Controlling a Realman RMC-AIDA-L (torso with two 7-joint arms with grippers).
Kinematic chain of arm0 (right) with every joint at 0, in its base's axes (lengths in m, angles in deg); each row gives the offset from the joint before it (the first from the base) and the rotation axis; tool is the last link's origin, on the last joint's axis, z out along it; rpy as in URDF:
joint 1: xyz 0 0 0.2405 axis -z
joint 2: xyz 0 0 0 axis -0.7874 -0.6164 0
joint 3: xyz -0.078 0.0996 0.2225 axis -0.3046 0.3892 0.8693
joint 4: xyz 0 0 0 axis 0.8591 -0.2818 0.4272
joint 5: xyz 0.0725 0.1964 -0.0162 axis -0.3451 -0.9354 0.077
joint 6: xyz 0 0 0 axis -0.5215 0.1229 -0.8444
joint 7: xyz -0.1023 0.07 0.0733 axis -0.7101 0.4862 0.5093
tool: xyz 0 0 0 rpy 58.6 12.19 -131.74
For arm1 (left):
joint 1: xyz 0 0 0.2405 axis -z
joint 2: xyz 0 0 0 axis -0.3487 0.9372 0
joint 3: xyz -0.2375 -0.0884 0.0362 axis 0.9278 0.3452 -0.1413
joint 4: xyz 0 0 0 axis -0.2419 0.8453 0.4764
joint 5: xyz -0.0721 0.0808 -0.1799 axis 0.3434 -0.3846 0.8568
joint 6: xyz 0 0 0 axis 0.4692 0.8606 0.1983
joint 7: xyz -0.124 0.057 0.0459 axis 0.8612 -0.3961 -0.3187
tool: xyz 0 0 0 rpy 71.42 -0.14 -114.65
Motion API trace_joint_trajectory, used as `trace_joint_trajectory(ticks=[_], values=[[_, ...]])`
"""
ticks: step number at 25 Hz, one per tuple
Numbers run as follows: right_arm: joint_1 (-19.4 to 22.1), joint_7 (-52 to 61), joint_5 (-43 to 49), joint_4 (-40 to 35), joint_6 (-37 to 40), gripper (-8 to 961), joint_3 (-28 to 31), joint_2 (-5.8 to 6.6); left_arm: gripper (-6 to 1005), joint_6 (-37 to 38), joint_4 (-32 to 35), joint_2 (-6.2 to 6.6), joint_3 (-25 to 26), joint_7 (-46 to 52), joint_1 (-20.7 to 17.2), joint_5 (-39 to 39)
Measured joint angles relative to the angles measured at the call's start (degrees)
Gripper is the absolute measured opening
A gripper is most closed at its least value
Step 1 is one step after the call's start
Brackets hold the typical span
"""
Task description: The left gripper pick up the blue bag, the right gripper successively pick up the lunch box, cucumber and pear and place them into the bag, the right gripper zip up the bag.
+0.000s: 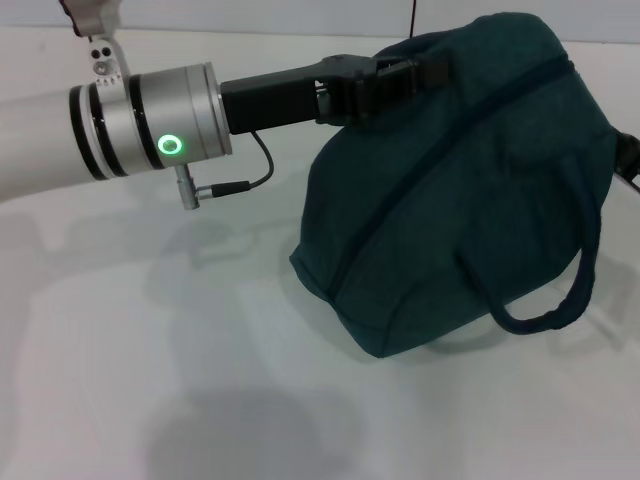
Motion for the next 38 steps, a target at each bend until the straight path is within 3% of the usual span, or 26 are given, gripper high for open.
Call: trace_joint_trajectory(ticks=[23,28,38], values=[[6.2,1.1,0.0,-0.1,5.2,706,-0.5,0.91,92,-4.9,-0.1,-0.04,-0.1,-1.7,0.7,0.4],[8.3,0.8,0.0,-0.3,8.6,706,0.1,1.89,98,-5.0,-0.2,-0.11,-0.1,-1.7,0.9,0.7],[11.2,0.0,-0.3,-0.7,15.3,706,9.1,4.2,110,-7.4,-2.1,-0.31,-2.2,-1.7,1.7,1.5]])
